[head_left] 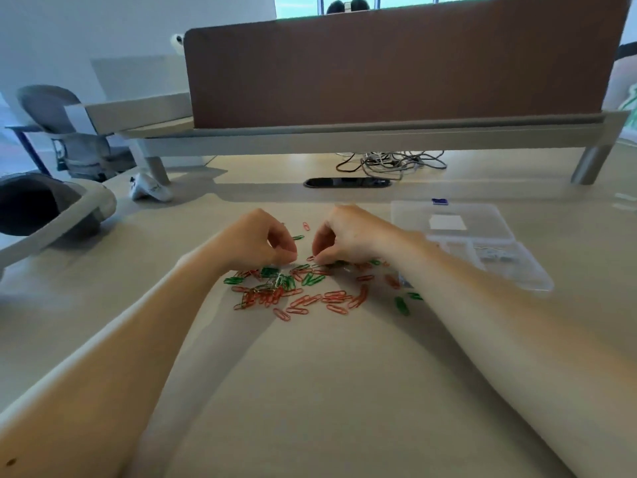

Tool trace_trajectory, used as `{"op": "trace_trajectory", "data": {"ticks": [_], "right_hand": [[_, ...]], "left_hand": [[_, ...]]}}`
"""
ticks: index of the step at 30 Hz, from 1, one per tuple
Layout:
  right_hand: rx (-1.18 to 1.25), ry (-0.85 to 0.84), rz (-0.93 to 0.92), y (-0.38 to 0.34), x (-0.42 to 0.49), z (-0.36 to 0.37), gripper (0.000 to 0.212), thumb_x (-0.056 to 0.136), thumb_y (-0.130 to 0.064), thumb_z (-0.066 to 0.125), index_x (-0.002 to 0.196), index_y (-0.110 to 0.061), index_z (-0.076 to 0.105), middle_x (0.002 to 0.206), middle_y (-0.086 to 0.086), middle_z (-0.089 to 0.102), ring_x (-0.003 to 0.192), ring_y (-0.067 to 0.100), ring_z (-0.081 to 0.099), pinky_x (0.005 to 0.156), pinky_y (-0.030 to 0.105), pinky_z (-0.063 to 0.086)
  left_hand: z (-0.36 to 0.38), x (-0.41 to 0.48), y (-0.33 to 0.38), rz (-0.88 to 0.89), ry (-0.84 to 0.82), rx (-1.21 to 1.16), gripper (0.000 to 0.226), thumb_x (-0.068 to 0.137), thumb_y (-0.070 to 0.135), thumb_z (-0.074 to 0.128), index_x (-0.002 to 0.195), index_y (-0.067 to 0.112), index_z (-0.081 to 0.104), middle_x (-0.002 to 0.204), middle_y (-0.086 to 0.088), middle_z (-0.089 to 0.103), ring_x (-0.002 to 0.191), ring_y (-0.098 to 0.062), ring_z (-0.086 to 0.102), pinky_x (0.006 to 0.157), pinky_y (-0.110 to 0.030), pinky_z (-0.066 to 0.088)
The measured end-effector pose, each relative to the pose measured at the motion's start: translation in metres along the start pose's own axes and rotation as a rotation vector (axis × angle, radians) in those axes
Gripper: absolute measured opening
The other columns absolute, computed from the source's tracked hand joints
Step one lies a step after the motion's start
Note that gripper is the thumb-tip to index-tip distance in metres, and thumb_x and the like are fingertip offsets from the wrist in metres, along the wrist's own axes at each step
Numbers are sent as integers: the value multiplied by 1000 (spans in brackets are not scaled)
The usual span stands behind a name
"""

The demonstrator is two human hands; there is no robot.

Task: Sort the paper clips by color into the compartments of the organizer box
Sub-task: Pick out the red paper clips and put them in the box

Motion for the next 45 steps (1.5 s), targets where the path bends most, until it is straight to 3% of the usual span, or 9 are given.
{"op": "trace_trajectory", "data": {"ticks": [5, 9, 15, 18, 23, 29, 32, 35, 45], "right_hand": [[-81, -33, -17, -2, 12, 11, 3, 82, -24, 74, 85, -23, 75, 75, -14, 60, 74, 5, 58, 63, 21, 45], [-129, -52, -19, -4, 14, 15, 5, 83, -25, 73, 81, -28, 71, 80, -12, 59, 80, 10, 58, 67, 27, 47], [-147, -94, -16, -5, 12, 17, 11, 87, -26, 69, 78, -29, 64, 81, -13, 55, 80, 9, 54, 67, 27, 44], [-79, -71, -27, -7, 10, 13, 12, 89, -22, 67, 78, -25, 63, 77, -14, 56, 75, 5, 53, 62, 23, 39], [101, 69, -26, -7, 9, 4, 10, 90, -19, 65, 81, -22, 64, 76, -11, 60, 70, 2, 54, 59, 20, 37], [204, 98, -32, -9, 8, 6, 9, 91, -16, 65, 88, -23, 70, 71, -12, 65, 56, -3, 62, 55, 12, 41], [246, 64, -21, -11, 6, 10, 12, 91, -14, 65, 83, -21, 71, 62, -9, 66, 54, 2, 64, 57, 17, 46], [333, 28, -7, -11, 5, 12, 12, 91, -11, 64, 84, -18, 71, 70, 3, 70, 61, 14, 68, 61, 26, 56], [398, 24, -4, -14, 5, 18, 9, 91, -9, 64, 89, -14, 71, 80, 4, 70, 71, 19, 69, 65, 28, 58]], "left_hand": [[-2, -9, -22, -20, -84, -44, 13, 79, 24, 76, 92, 22, 76, 92, 11, 70, 82, 0, 59, 68, -11, 42], [0, -15, -25, -22, -146, -43, 18, 76, 34, 77, 93, 31, 75, 97, 13, 69, 87, -4, 59, 77, -21, 46], [4, -19, -20, -20, -178, -58, 10, 77, 29, 77, 87, 28, 75, 82, 15, 67, 68, 5, 56, 67, -18, 41], [4, -18, -24, -66, -160, -99, 7, 79, 28, 76, 83, 22, 76, 66, 23, 59, 61, 5, 53, 62, -17, 37], [3, -19, -27, -69, -192, -116, 6, 81, 30, 73, 82, 24, 74, 82, 20, 62, 77, 0, 54, 74, -23, 38], [3, -25, -22, -16, -267, -106, 22, 69, 41, 80, 88, 31, 74, 82, 10, 66, 68, 3, 55, 65, -17, 41], [6, -26, -20, -17, -305, -76, 20, 70, 37, 81, 88, 30, 75, 79, 9, 65, 61, 8, 53, 56, -11, 43], [6, -26, -19, -21, -295, -59, 10, 74, 30, 79, 84, 29, 76, 76, 14, 66, 62, 7, 54, 54, -7, 43], [1, -26, -28, -28, -232, -29, 14, 70, 30, 83, 82, 30, 75, 75, 11, 66, 59, 1, 54, 60, -18, 46]]}}
Point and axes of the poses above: each hand's wrist, its own x-axis towards the middle knuckle, its own z-axis out of the palm, y = z × x, the point moved 6 cm from there along x, towards the middle knuckle
